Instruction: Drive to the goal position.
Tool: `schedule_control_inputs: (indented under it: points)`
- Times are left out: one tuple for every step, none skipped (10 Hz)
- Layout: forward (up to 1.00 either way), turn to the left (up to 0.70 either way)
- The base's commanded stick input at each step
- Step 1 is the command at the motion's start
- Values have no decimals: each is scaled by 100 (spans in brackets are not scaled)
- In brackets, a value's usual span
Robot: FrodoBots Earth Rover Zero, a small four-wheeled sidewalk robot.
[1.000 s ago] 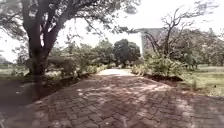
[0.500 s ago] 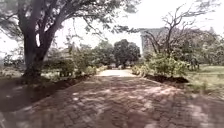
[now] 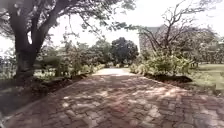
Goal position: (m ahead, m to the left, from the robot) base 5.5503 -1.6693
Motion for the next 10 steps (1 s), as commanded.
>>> schedule_control_inputs:
  points:
    - [70, 0]
    - [70, 0]
    - [70, 0]
    - [70, 0]
    - [70, 0]
    - [70, 0]
    - [70, 0]
    - [70, 0]
    - [70, 0]
    - [70, 0]
